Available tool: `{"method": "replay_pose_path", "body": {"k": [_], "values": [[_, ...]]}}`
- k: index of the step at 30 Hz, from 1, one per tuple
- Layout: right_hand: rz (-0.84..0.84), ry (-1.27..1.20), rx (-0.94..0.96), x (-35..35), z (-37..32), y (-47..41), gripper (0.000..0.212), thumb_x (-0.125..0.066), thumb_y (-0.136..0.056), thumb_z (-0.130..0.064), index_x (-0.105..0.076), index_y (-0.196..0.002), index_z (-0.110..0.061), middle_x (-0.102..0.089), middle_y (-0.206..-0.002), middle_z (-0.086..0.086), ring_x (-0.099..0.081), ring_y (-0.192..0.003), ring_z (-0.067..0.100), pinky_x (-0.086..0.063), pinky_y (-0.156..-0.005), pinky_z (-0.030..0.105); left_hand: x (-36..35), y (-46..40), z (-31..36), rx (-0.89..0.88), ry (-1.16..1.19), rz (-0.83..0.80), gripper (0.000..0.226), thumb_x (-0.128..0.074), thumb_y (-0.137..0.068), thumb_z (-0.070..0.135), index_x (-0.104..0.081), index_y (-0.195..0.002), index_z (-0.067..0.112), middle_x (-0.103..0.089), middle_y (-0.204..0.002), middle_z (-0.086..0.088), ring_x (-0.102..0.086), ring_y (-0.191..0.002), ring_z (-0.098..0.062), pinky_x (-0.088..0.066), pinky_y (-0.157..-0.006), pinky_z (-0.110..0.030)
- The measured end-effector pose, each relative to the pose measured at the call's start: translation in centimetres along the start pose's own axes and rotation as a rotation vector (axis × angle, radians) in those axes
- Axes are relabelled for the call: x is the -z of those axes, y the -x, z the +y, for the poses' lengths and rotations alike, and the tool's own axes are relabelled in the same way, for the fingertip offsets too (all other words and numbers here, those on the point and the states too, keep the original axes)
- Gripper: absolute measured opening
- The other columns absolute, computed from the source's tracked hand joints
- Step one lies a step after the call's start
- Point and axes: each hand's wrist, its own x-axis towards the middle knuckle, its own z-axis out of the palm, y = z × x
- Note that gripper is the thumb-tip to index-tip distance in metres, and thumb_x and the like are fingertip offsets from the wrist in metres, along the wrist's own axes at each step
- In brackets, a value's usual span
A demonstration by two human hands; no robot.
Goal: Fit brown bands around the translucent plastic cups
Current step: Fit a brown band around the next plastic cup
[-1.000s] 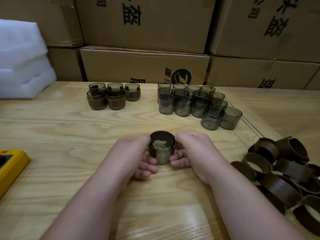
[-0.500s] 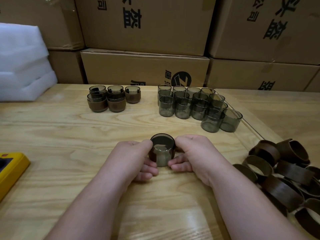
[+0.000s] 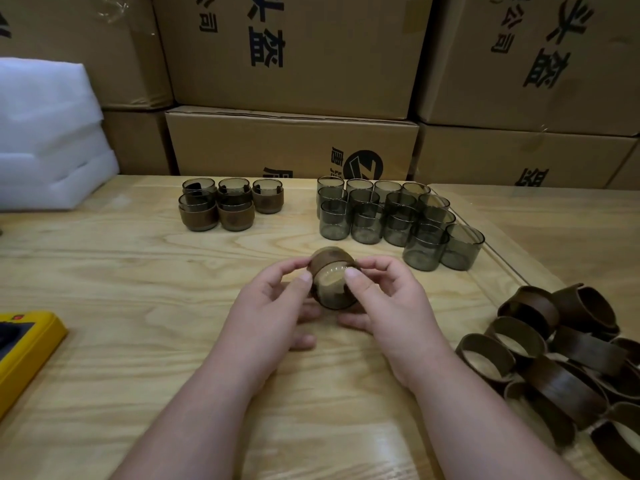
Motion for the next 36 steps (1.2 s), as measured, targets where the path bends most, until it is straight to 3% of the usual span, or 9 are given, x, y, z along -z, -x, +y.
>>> {"method": "replay_pose_path", "body": {"k": [4,8,14,17,20,24,28,32,36], "values": [[-0.053,-0.030,0.055,0.1,0.2,0.0,0.031,-0.080,-0.083,-0.023,-0.065,-0.110,-0.022,-0.069,-0.116,0.002,-0.077,-0.094,0.020,-0.062,-0.087,0.048,0.1,0.0,-0.3,-0.049,0.050,0.004,0.022,-0.065,-0.100,0.019,-0.068,-0.111,0.038,-0.075,-0.108,-0.004,-0.077,-0.094,-0.022,-0.063,-0.062,-0.039],[-0.066,-0.038,0.077,-0.1,0.4,-0.3,0.042,-0.079,-0.076,-0.030,-0.062,-0.114,-0.021,-0.070,-0.120,0.007,-0.076,-0.094,0.021,-0.061,-0.090,0.050,0.4,-0.1,-0.6,-0.087,0.078,-0.011,0.029,-0.068,-0.096,0.007,-0.065,-0.112,0.031,-0.070,-0.116,-0.007,-0.076,-0.093,-0.018,-0.064,-0.069,-0.040],[-0.122,0.005,0.095,0.1,0.9,-0.5,0.055,-0.082,-0.085,-0.013,-0.058,-0.131,-0.034,-0.067,-0.130,-0.004,-0.073,-0.108,0.010,-0.058,-0.086,0.024,0.5,-0.2,-1.0,-0.162,0.068,-0.042,0.046,-0.062,-0.097,-0.004,-0.062,-0.123,0.034,-0.066,-0.122,0.001,-0.076,-0.088,-0.006,-0.064,-0.074,-0.030],[-0.149,0.085,0.142,0.1,1.1,-0.4,0.057,-0.079,-0.088,-0.008,-0.058,-0.129,-0.042,-0.065,-0.125,-0.016,-0.070,-0.110,0.003,-0.056,-0.083,0.016,0.5,-0.2,-1.1,-0.195,0.037,-0.056,0.051,-0.064,-0.097,0.000,-0.062,-0.126,0.043,-0.066,-0.124,0.007,-0.075,-0.094,-0.009,-0.064,-0.079,-0.031],[-0.162,0.202,0.184,-0.2,1.1,-0.2,0.054,-0.079,-0.087,-0.019,-0.061,-0.128,-0.047,-0.066,-0.120,-0.027,-0.069,-0.112,0.003,-0.057,-0.092,0.023,0.4,-0.1,-1.1,-0.215,0.021,-0.050,0.053,-0.065,-0.097,0.001,-0.063,-0.125,0.046,-0.063,-0.126,0.007,-0.076,-0.094,-0.008,-0.063,-0.078,-0.027],[-0.156,0.234,0.213,-0.5,1.0,-0.2,0.052,-0.078,-0.082,-0.030,-0.061,-0.128,-0.048,-0.065,-0.125,-0.018,-0.067,-0.113,0.004,-0.056,-0.094,0.025,0.6,-0.2,-1.2,-0.227,0.005,-0.052,0.050,-0.067,-0.097,0.004,-0.063,-0.125,0.046,-0.063,-0.125,0.007,-0.073,-0.088,-0.003,-0.061,-0.078,-0.024],[-0.215,0.088,0.180,-0.3,0.8,-0.5,0.046,-0.072,-0.094,-0.008,-0.061,-0.133,-0.030,-0.070,-0.124,-0.002,-0.071,-0.109,0.010,-0.057,-0.088,0.024,0.9,-0.3,-1.0,-0.225,-0.014,-0.127,0.046,-0.068,-0.095,0.022,-0.058,-0.130,0.049,-0.074,-0.107,0.013,-0.064,-0.068,0.003,-0.053,-0.061,-0.016],[-0.244,0.028,0.166,-0.7,0.7,-0.5,0.040,-0.067,-0.095,-0.002,-0.062,-0.129,-0.022,-0.075,-0.115,-0.003,-0.072,-0.105,0.012,-0.056,-0.087,0.023,1.3,-0.3,-0.9,-0.205,-0.004,-0.175,0.052,-0.064,-0.081,0.045,-0.055,-0.132,0.050,-0.077,-0.106,0.009,-0.068,-0.087,0.001,-0.053,-0.067,-0.019],[-0.236,0.030,0.163,-0.8,0.7,-0.5,0.038,-0.067,-0.095,-0.002,-0.063,-0.125,-0.024,-0.076,-0.113,-0.003,-0.072,-0.102,0.010,-0.055,-0.086,0.022,1.4,-0.5,-1.1,-0.216,0.012,-0.179,0.044,-0.065,-0.086,0.038,-0.058,-0.129,0.044,-0.078,-0.100,0.010,-0.068,-0.085,0.003,-0.052,-0.066,-0.015]]}}
